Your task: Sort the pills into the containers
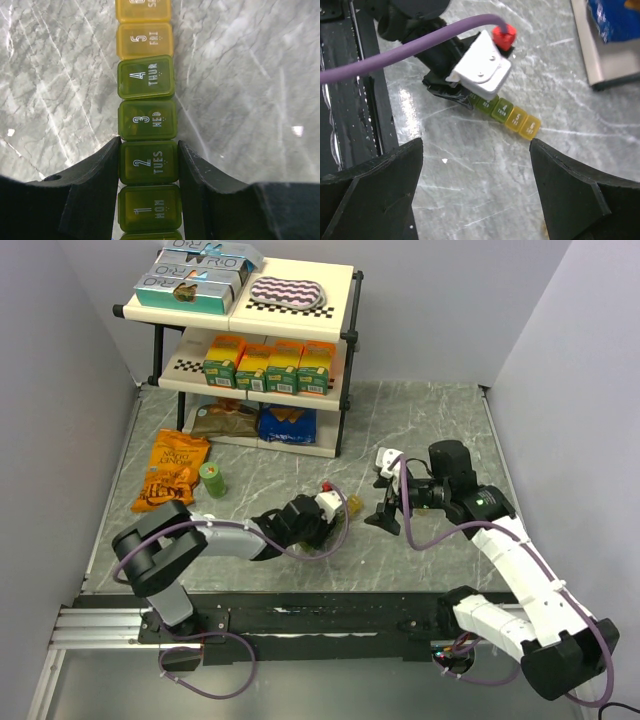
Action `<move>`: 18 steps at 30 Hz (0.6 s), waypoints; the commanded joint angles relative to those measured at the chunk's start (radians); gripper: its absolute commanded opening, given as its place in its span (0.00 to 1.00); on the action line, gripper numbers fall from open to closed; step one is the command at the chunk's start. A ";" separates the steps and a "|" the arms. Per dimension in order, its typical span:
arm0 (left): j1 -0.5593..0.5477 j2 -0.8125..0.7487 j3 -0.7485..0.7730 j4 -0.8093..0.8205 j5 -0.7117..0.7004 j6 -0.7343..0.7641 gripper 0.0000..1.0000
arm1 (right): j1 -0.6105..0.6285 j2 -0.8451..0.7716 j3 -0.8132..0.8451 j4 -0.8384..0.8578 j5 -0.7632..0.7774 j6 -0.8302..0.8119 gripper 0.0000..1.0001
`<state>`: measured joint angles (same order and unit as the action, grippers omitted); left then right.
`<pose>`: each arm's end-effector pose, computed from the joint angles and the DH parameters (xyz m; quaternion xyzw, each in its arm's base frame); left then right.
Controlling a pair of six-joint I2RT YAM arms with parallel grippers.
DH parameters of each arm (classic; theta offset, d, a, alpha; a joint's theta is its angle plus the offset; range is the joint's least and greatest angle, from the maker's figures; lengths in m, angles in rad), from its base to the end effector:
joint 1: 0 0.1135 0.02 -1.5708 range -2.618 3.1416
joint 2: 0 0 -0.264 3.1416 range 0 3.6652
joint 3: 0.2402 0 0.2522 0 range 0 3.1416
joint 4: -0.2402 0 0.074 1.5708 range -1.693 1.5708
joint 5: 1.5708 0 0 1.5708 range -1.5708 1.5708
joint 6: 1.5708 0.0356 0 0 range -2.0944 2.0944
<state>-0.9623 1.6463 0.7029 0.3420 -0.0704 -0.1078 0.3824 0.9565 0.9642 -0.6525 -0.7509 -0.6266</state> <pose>0.1865 -0.2633 0.1517 0.3515 0.8116 -0.2106 0.4165 0.1693 0.0943 0.3310 -0.5457 0.6495 0.2750 0.4524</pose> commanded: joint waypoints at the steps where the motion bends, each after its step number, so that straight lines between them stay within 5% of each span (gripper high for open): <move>1: -0.015 0.033 -0.008 0.149 -0.040 0.069 0.16 | -0.039 -0.004 -0.022 0.088 -0.068 0.071 0.93; 6: -0.016 -0.020 -0.040 0.158 -0.080 0.014 0.50 | -0.048 0.060 -0.036 0.090 -0.080 0.076 0.91; 14: -0.016 -0.221 -0.089 0.109 -0.089 -0.032 0.71 | -0.047 0.224 -0.009 0.100 -0.096 0.093 0.74; 18: -0.016 -0.308 -0.129 0.071 -0.106 -0.021 0.72 | -0.045 0.268 0.007 0.074 -0.110 -0.030 0.66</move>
<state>-0.9737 1.4170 0.6102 0.4252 -0.1459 -0.1207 0.3397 1.2022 0.9344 -0.5842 -0.8112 -0.5541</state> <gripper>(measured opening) 0.720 0.695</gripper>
